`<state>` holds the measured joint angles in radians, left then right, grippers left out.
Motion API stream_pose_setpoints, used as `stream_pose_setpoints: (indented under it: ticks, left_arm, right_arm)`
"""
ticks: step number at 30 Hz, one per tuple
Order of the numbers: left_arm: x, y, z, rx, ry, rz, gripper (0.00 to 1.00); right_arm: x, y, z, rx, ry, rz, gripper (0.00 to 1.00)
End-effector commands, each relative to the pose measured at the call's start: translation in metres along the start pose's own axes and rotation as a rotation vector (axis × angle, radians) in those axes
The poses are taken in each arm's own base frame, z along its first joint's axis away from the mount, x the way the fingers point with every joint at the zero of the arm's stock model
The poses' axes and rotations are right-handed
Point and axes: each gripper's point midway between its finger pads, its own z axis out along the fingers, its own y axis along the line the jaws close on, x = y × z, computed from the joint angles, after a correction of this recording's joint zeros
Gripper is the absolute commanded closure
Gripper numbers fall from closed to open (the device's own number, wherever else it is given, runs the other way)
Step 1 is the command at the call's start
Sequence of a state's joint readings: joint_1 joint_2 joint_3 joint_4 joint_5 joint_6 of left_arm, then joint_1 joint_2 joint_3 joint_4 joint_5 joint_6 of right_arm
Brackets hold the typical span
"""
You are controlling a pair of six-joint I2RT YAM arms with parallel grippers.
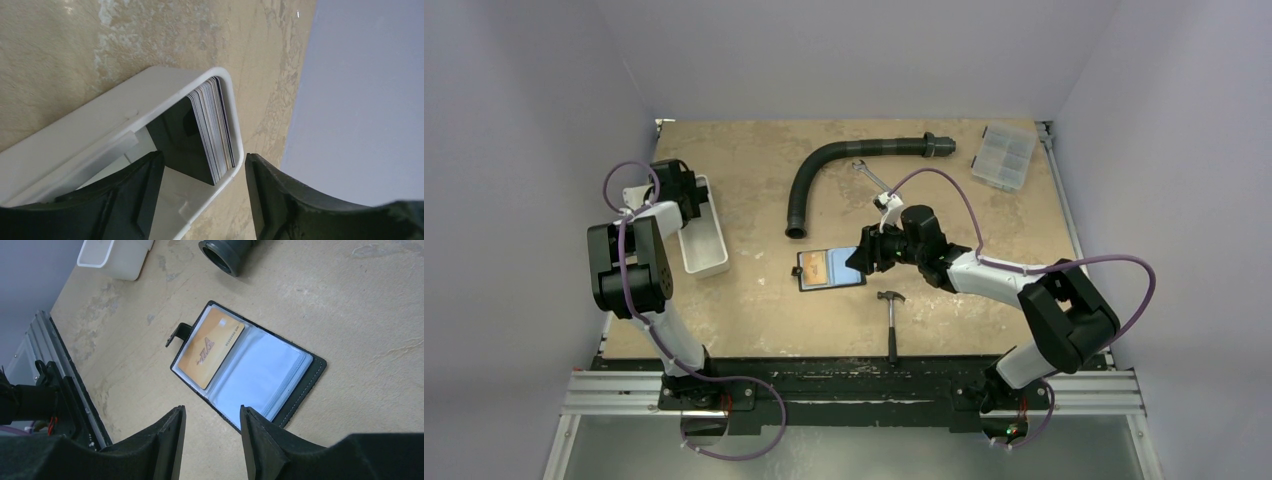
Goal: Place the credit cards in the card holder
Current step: Pick up the credit card from the storage box.
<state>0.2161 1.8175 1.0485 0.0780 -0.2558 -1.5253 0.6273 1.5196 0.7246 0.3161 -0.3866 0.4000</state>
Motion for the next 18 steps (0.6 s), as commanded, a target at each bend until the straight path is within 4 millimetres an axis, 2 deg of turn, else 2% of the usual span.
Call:
stream_pose_setpoints:
  ticks: [1, 4, 9, 18]
  left_arm:
    - [-0.008, -0.002, -0.002, -0.015, -0.012, 0.002, 0.31]
    - [-0.005, 0.004, 0.003, -0.032, -0.005, -0.002, 0.28]
    - [-0.001, 0.01, 0.011, -0.043, 0.005, -0.012, 0.29]
    - [-0.011, -0.001, 0.012, -0.009, -0.047, -0.009, 0.53]
  right_arm:
    - [-0.006, 0.004, 0.002, -0.033, -0.025, -0.009, 0.49]
    - [-0.005, 0.004, 0.003, -0.036, -0.021, -0.007, 0.49]
    - [-0.004, 0.003, 0.003, -0.035, -0.021, -0.006, 0.5]
    - [-0.004, 0.004, 0.003, -0.039, -0.02, -0.004, 0.5]
